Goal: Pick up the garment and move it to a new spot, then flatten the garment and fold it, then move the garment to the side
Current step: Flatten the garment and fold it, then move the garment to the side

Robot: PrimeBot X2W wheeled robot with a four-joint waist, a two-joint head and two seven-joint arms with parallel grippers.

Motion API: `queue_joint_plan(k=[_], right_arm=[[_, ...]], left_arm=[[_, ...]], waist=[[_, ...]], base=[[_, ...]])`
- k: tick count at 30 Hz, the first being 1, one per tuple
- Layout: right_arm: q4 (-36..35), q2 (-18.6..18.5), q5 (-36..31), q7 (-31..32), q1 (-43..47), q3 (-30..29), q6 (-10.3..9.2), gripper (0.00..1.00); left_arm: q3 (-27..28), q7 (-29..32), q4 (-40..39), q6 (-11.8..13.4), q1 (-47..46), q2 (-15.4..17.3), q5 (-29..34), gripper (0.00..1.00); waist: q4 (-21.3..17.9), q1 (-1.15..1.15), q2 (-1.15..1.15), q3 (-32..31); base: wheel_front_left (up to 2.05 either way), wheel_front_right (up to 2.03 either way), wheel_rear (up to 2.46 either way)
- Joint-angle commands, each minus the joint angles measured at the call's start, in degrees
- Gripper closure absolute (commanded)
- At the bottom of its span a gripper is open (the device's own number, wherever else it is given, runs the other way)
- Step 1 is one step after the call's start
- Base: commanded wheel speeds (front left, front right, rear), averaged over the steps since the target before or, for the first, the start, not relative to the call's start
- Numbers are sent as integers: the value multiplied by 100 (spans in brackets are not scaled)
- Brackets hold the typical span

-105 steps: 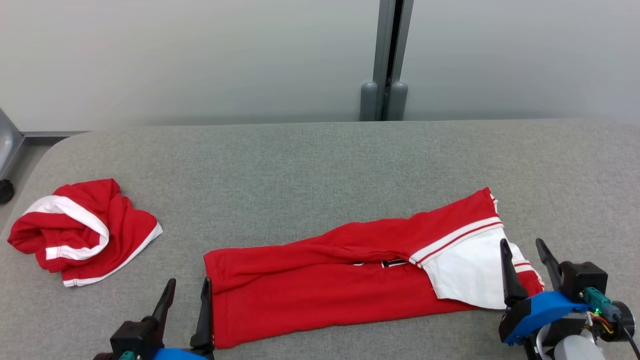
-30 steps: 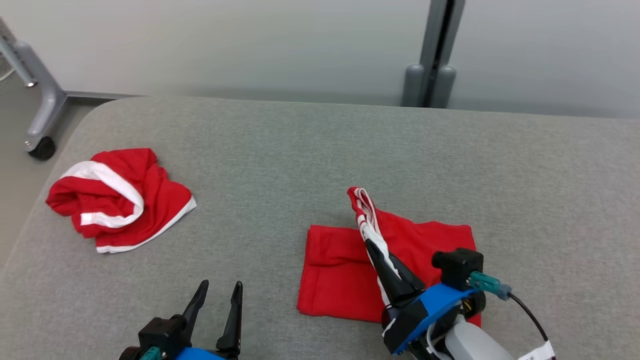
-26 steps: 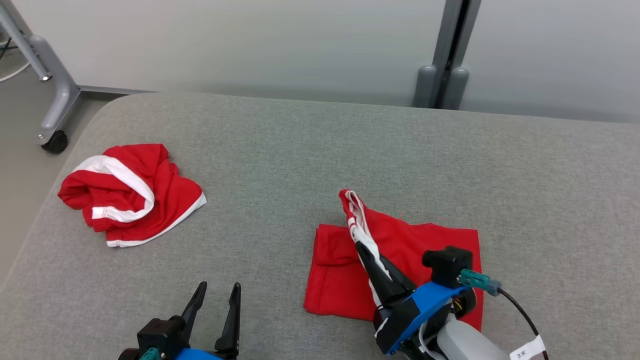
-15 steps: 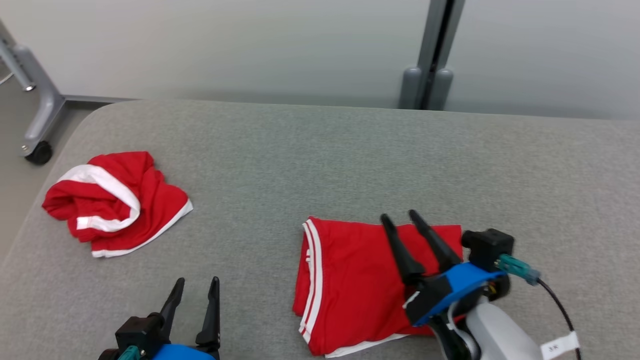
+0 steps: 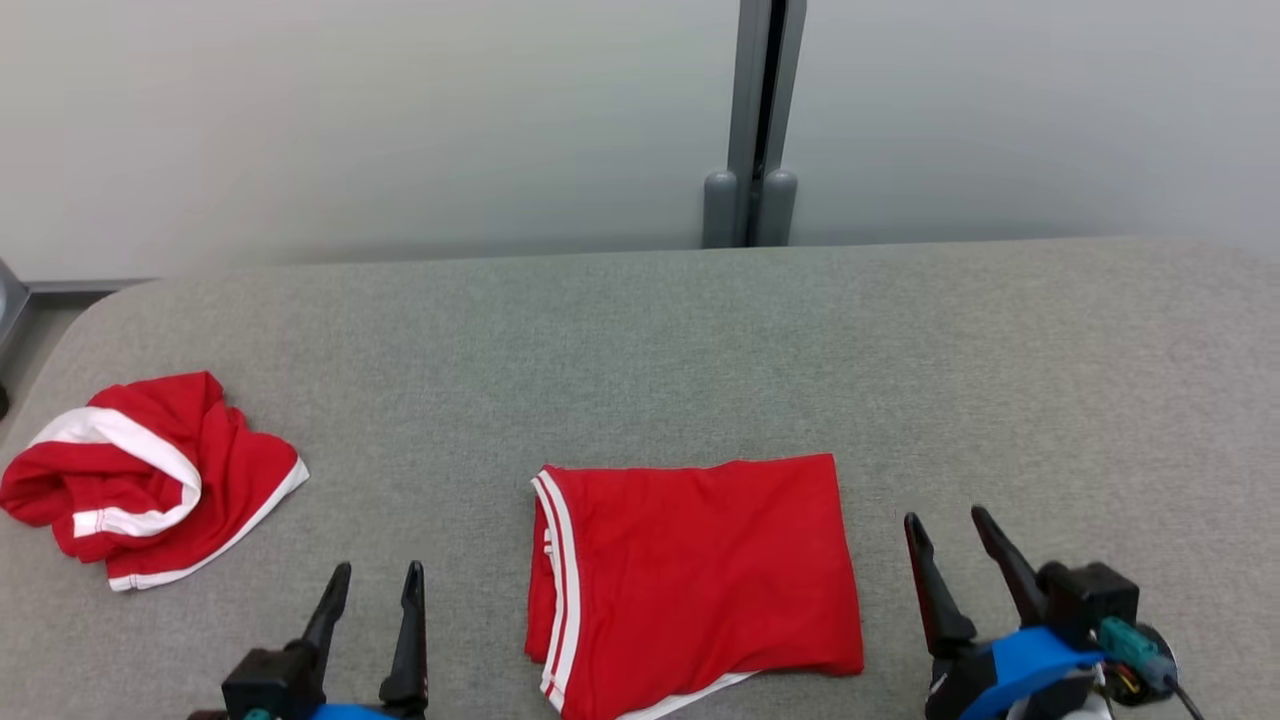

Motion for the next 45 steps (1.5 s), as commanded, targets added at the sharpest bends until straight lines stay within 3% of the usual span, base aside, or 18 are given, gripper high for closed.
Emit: queue_joint_plan(k=[1,14,23,30,35,39,40,41,42,45], right_arm=[[-32,-12,-70,-14,160,22,0,0],[69,-13,-170,-14,676,-120,0,0],[376,-16,128,-15,390,229,0,0],[1085,-15,374,-14,-366,476,0,0],[2167,-12,426,5,-921,430,0,0],[2924,-9,761,56,-1159,791,1,0],[3046,7,854,72,-1152,886,1,51],[3129,21,923,64,-1155,972,2,87],[3186,28,969,63,-1170,1039,2,100],[3140,4,1014,47,-1149,1019,-4,100]], left_arm=[[41,-15,-25,-8,109,-23,43,0],[99,-15,-39,-8,615,-215,313,0],[-59,-15,-32,-8,508,-240,281,0],[-313,-15,2,-8,382,-124,142,0],[-467,-14,43,-7,266,28,-13,0],[-491,-15,87,-8,211,86,-132,0],[-487,-14,96,-7,196,96,-142,0],[-479,-15,97,-8,185,104,-160,0],[-453,-15,93,-7,191,111,-182,0],[-428,-14,67,-8,270,108,-192,0]], waist=[[-75,0,0,-89],[-51,0,0,-371],[96,0,0,-289],[457,0,0,-35],[759,0,0,190],[902,0,0,284],[909,0,0,294],[907,0,0,301],[880,0,0,303],[682,0,0,277]], base=[[0,0,0],[0,0,0],[0,0,0],[0,0,0],[0,0,0],[0,0,0],[0,0,0],[0,0,0],[0,0,0],[0,0,0]])
